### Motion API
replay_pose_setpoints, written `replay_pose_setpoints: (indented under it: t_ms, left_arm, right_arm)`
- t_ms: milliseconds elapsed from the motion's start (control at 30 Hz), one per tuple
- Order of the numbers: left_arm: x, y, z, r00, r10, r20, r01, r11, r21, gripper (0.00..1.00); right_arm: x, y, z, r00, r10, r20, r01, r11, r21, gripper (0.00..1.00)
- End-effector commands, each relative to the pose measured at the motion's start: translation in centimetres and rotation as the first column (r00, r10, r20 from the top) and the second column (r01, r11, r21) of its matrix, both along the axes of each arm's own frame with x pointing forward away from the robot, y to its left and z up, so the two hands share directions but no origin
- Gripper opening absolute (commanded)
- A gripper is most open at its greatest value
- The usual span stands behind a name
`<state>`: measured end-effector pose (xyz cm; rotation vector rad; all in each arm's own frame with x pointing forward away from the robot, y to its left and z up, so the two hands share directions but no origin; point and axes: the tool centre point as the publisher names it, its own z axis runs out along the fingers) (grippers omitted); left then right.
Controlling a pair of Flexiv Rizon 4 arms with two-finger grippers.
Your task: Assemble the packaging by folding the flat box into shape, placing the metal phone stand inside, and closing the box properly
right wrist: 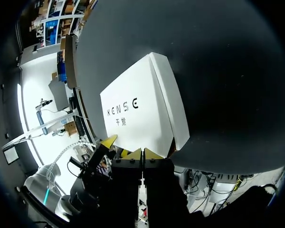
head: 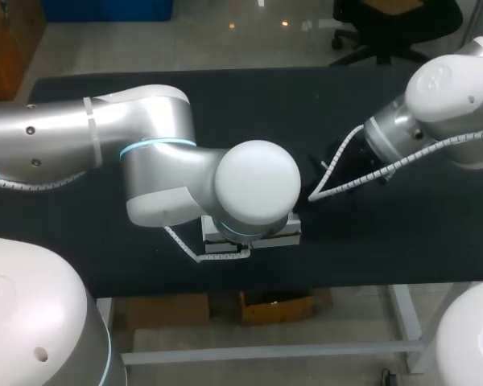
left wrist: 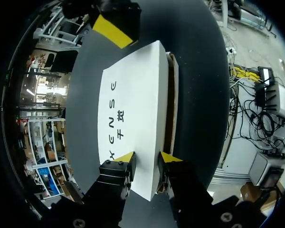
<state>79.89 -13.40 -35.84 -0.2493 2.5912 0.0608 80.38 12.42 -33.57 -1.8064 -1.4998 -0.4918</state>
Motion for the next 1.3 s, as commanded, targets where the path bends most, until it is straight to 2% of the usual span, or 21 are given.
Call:
replay_pose_setpoints:
  t_ms: [33, 467, 1300]
  left_arm:
    - [0.0, -0.3, -0.1, 1.000, 0.004, 0.004, -0.004, 1.000, 0.007, 0.32]
    - [0.0, -0.2, -0.2, 1.000, 0.007, 0.001, -0.007, 1.000, 0.005, 0.31]
    - [-0.6, 0.5, 0.5, 1.000, 0.007, 0.007, -0.007, 1.000, -0.009, 0.34]
  right_arm:
    - [-0.2, 0.3, -0.4, 1.000, 0.006, -0.002, -0.006, 1.000, 0.009, 0.00]
    - [-0.9, 0.2, -1.5, 1.000, 0.003, -0.026, -0.002, 1.000, 0.023, 0.00]
    - [-0.3, 0.2, -2.1, 0.999, -0.006, -0.044, 0.007, 1.000, 0.025, 0.00]
